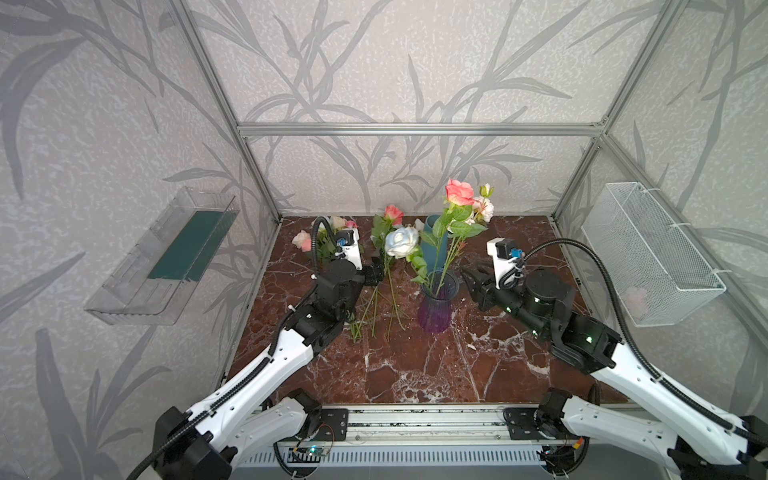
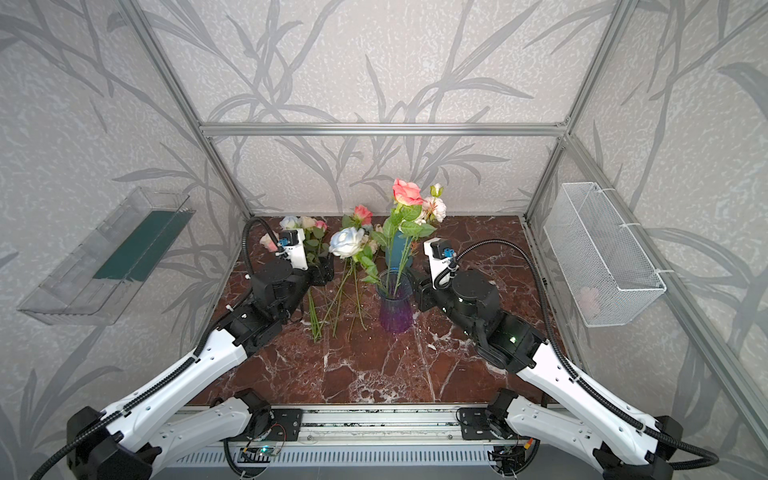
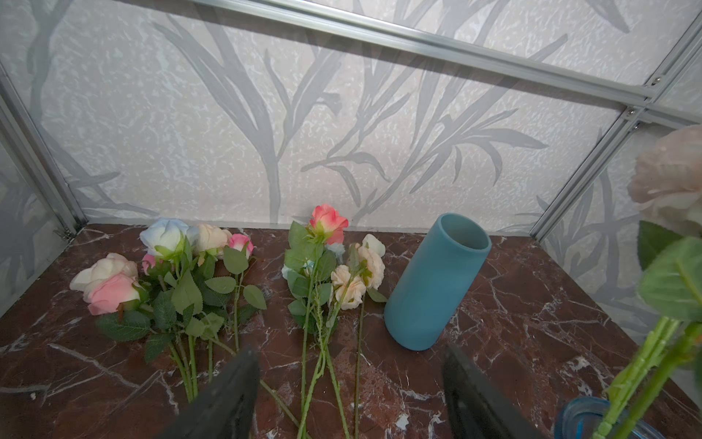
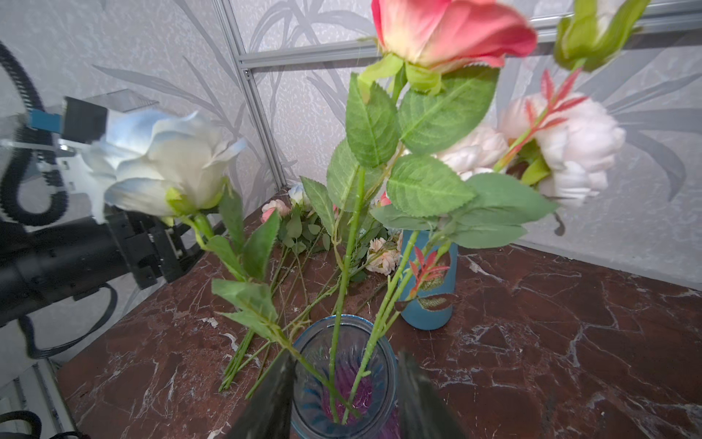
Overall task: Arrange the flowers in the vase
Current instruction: 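Lower the white rose stem into the glass vase with the right gripper, then open right gripper and withdraw while left gripper reaches to the rose stems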
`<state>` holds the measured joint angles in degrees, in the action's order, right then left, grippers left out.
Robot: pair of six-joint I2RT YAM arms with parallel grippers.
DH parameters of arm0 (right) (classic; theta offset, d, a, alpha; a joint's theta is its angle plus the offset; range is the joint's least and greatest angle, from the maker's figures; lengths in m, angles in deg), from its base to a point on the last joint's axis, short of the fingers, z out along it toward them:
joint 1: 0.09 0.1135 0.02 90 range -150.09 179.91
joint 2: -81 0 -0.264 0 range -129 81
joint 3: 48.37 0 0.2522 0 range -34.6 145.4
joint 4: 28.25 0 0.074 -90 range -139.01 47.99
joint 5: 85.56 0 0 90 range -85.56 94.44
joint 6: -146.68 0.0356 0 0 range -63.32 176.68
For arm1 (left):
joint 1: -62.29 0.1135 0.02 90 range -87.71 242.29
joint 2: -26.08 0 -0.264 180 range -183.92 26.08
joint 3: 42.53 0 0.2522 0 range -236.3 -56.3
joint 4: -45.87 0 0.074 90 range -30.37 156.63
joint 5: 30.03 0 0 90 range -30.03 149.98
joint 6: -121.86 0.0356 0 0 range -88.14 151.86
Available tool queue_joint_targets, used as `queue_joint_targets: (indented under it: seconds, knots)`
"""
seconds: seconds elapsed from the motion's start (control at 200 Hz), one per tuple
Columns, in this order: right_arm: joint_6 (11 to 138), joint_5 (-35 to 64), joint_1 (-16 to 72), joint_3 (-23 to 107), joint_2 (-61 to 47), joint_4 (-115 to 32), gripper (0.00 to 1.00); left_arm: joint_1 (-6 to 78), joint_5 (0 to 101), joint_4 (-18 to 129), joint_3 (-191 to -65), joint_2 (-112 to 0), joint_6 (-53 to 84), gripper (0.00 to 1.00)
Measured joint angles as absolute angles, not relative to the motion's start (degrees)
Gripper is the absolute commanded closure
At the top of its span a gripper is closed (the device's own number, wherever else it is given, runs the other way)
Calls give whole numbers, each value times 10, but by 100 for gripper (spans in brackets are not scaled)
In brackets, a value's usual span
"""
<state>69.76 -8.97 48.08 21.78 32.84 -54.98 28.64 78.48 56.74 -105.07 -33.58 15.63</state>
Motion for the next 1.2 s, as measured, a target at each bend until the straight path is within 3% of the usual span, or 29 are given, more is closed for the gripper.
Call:
queue_joint_targets:
  seconds: [0.31,0.61,0.89,1.2]
  knots:
    - [705,-106,481,183,437,-578,55,299,795,624,-1097,-435,156,27]
    - [705,-119,481,156,445,-584,55,341,798,653,-1109,-469,158,33]
    - [704,-133,481,147,449,-588,55,427,731,700,-1167,-579,150,42]
    - [703,-143,481,144,460,-594,55,434,666,768,-1232,-683,156,50]
